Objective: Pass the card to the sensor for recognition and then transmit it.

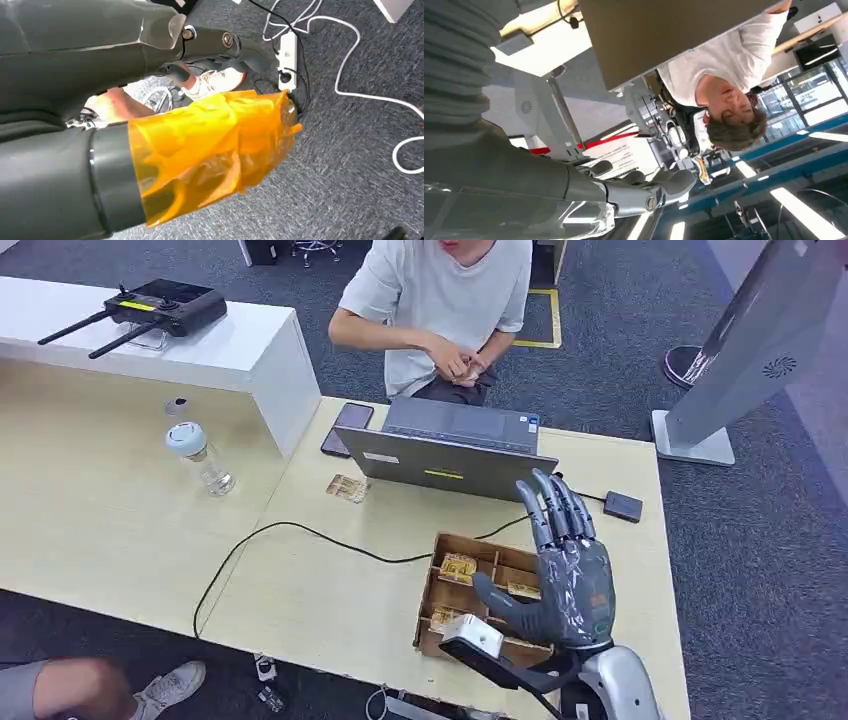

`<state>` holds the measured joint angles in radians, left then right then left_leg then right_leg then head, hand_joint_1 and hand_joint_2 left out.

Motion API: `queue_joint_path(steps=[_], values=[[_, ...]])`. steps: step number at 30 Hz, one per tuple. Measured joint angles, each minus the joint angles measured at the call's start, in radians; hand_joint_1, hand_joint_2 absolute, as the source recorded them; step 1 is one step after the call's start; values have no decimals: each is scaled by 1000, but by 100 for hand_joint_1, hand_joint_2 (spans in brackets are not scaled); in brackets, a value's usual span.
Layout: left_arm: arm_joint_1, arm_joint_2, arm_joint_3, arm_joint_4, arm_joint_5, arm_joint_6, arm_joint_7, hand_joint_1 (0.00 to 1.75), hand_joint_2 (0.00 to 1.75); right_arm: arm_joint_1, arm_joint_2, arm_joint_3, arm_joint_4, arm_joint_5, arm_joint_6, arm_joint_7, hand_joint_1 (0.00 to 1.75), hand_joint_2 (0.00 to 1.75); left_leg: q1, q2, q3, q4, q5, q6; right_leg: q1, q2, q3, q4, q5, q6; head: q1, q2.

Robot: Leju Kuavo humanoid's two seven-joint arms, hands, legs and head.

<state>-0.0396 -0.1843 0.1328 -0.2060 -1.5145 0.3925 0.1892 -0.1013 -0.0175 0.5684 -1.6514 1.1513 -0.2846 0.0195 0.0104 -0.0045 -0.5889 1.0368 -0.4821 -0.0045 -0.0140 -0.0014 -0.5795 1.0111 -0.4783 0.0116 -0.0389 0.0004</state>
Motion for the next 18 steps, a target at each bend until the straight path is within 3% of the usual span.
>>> queue_joint_path(steps=[18], values=[[1, 0, 3, 0, 0, 10, 8, 0, 0, 48, -1, -14, 27, -3, -6, -6, 0, 175, 0, 0, 0, 0, 0, 0, 0, 0, 0, 0, 0, 0, 0, 0]])
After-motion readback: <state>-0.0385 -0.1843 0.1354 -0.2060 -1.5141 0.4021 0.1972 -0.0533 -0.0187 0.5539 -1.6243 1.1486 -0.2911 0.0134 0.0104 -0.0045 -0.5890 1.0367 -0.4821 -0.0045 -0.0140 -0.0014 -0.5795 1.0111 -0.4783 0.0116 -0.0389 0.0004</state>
